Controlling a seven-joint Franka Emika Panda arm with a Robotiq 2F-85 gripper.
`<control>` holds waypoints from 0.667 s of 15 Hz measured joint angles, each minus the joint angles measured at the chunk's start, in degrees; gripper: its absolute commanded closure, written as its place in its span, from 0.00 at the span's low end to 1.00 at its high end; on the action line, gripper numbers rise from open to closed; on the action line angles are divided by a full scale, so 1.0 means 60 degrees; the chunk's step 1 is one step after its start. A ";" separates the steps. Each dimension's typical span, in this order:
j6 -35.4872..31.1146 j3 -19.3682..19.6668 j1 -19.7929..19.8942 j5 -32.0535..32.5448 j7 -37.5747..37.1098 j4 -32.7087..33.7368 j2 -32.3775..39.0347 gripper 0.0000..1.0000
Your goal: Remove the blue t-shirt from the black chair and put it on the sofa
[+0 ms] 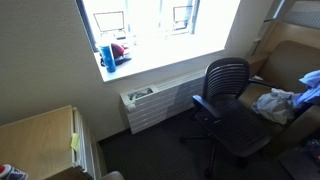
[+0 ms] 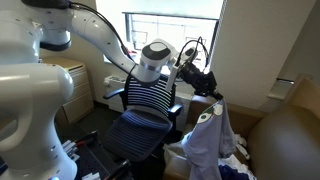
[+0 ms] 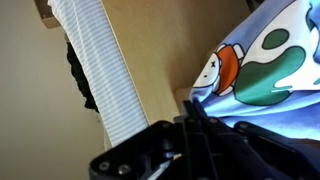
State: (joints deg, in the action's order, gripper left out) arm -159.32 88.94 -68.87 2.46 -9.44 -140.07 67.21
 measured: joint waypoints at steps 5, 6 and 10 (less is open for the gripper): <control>-0.0071 0.0040 0.0002 0.0802 0.0689 -0.0127 0.0060 0.91; -0.0073 0.0066 0.0001 0.0966 0.0716 -0.0153 0.0187 0.84; -0.0079 0.0076 -0.0002 0.1020 0.0760 -0.0157 0.0604 0.73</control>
State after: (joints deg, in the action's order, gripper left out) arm -159.79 89.40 -68.88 8.58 -4.89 -141.01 70.84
